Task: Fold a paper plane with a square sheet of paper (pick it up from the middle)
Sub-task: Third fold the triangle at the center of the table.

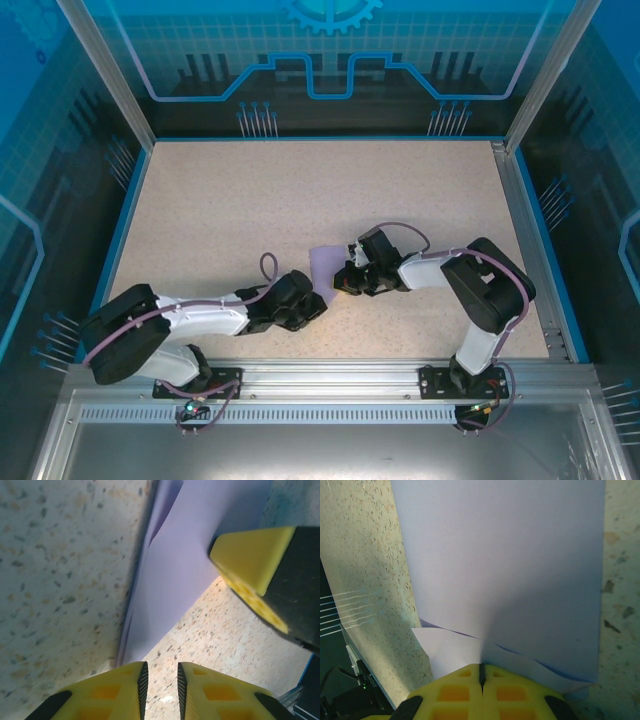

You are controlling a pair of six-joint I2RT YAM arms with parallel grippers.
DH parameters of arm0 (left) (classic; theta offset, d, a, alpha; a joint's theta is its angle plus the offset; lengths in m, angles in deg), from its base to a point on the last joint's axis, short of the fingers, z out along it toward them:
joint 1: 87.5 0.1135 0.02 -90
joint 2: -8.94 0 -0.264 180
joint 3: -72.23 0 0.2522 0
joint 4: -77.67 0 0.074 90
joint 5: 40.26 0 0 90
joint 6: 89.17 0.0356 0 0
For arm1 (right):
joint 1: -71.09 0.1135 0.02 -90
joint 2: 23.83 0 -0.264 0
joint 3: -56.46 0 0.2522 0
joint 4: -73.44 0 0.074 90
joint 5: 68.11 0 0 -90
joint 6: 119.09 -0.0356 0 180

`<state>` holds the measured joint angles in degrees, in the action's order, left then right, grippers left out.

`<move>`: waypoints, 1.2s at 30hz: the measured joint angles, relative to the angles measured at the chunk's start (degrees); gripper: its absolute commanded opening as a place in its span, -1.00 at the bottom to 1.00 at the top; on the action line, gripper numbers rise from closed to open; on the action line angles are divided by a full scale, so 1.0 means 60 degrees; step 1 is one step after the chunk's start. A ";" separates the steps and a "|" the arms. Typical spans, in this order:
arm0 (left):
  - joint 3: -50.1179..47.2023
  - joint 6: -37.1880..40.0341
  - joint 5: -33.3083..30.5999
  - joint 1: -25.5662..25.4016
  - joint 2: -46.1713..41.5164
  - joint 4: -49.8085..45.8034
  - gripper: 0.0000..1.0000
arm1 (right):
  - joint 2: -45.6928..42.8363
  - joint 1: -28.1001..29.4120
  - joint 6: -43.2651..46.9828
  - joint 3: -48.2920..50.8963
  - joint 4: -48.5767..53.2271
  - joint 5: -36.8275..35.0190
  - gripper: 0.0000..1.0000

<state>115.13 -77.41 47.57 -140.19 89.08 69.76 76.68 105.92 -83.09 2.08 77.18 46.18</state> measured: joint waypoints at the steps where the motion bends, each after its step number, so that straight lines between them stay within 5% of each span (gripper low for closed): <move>1: 0.0040 0.0000 0.0000 0.0011 0.0025 0.0004 -0.47 | 0.0000 0.0000 -0.0004 -0.0004 0.0007 0.0000 -1.00; 15: 0.0226 0.0044 -0.0280 0.0251 0.0353 0.0597 -0.43 | 0.0004 0.0000 -0.0007 -0.0062 0.0117 0.0007 -1.00; 24: 0.0754 0.0055 -0.0430 0.0251 0.1370 0.0058 -0.65 | -0.0106 -0.0073 0.0069 -0.0270 0.0714 -0.0087 -1.00; 36: 0.0732 0.0062 -0.0528 0.0189 0.1450 0.0015 -0.66 | -0.1249 -0.0160 0.0798 -0.0634 0.1865 -0.0295 -1.00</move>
<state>119.53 -77.03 44.40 -139.05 97.78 69.84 69.18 104.96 -78.31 -1.73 88.37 44.41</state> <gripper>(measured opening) 0.173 0.042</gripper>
